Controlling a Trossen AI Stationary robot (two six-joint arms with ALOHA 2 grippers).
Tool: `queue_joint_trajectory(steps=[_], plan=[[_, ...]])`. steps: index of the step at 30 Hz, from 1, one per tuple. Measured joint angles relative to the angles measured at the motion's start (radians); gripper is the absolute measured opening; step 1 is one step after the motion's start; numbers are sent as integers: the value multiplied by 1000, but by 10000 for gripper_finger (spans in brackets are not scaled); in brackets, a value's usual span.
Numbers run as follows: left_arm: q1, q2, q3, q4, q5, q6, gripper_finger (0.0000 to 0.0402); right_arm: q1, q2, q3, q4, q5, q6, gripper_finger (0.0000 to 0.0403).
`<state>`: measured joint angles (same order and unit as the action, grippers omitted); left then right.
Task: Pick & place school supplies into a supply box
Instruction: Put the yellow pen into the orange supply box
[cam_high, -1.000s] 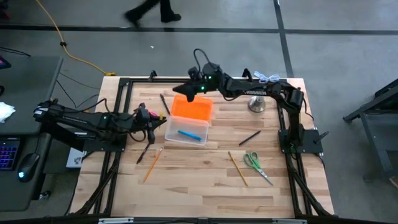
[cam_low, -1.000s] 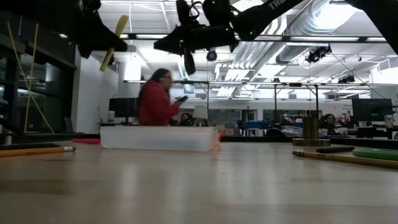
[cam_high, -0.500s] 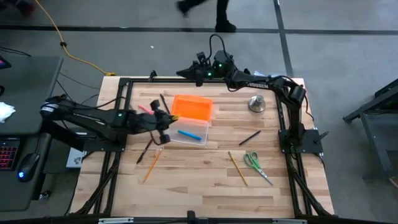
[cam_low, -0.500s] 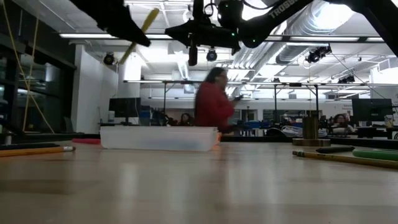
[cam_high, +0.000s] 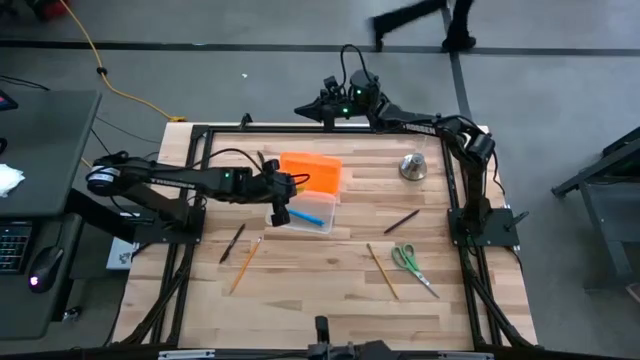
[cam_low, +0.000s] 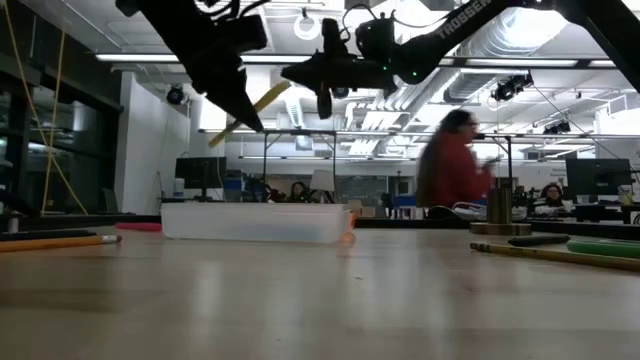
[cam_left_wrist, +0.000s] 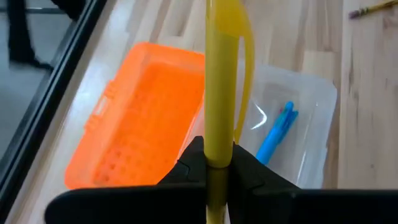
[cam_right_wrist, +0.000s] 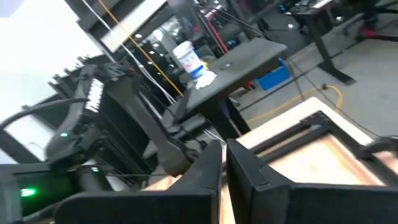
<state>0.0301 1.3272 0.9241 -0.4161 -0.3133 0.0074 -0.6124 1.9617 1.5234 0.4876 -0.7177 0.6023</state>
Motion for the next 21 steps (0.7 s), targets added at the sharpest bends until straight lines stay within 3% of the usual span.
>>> queue_joint_trajectory(steps=[21], plan=[[16, 184, 0, -67, 69, 198, 47, -72, 0, 0, -106, 29, -219, 0]])
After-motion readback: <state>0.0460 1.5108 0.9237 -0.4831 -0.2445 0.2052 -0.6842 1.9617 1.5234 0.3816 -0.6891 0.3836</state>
